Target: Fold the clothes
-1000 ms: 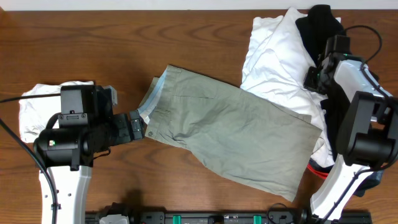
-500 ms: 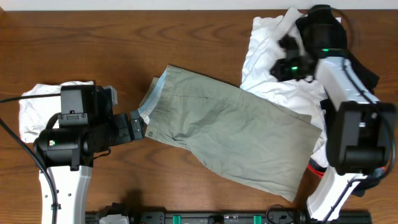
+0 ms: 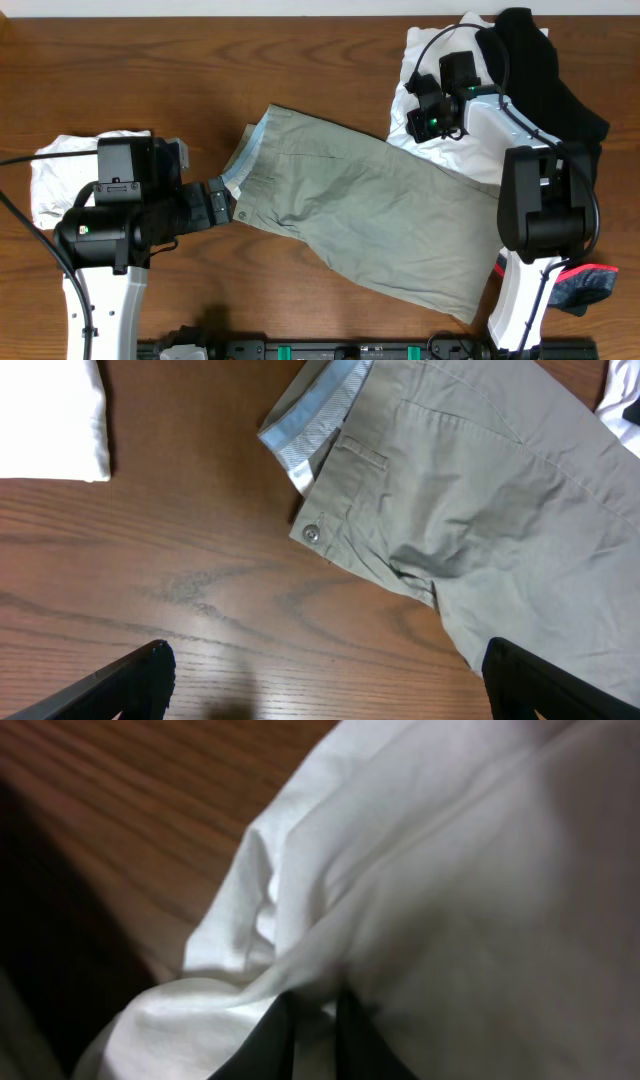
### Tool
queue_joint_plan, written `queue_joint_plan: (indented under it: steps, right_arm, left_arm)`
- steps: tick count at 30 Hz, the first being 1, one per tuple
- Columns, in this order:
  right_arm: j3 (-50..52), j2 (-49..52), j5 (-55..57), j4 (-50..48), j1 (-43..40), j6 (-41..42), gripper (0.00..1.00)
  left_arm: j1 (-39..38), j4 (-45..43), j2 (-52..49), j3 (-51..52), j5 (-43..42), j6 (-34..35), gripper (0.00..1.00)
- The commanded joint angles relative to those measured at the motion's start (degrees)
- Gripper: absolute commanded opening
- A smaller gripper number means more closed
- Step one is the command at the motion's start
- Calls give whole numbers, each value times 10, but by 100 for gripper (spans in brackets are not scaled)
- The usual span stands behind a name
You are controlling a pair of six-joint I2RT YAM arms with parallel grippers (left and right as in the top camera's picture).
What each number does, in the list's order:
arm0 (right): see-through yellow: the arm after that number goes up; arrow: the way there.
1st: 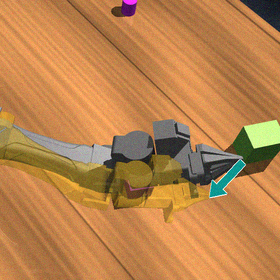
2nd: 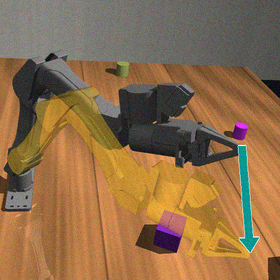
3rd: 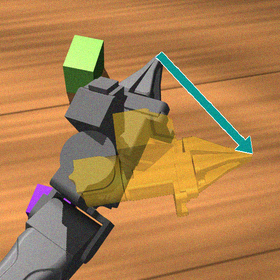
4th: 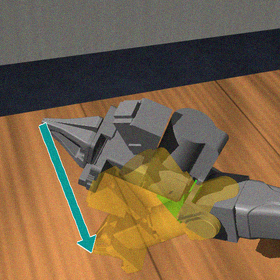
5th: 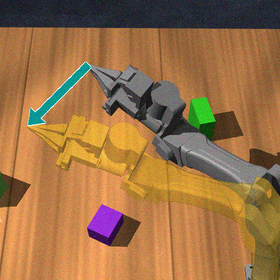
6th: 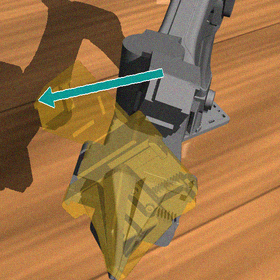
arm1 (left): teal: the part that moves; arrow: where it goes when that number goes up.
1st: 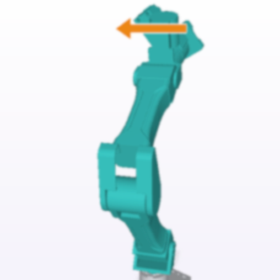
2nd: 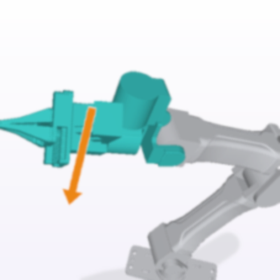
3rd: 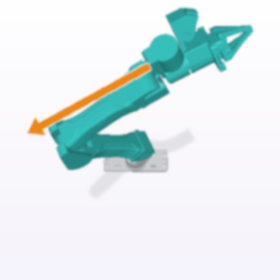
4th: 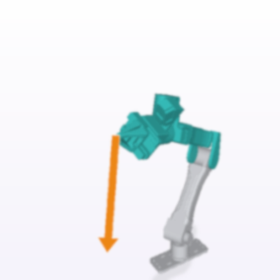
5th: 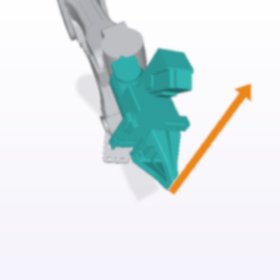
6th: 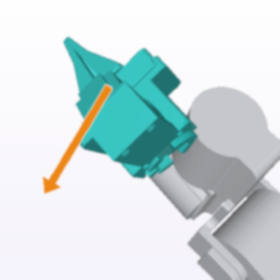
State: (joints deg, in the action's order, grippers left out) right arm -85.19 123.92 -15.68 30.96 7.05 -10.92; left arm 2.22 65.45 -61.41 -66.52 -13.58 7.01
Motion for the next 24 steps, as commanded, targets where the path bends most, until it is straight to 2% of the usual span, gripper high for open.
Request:
queue_joint_plan:
  steps: [1,8,14,24]
  right_arm:
    - [-2,38,107,-2,-6,1,14]
    - [-2,67,241,-12,-52,23,11]
    - [-2,72,245,-12,-134,51,11]
    - [-2,71,245,0,-273,52,11]
  left_arm:
    - [3,1,0,-12,-3,-12,98]
    - [3,1,0,-12,-4,-12,98]
    - [3,1,0,-12,-3,-12,98]
    - [3,1,0,-12,-3,-12,98]
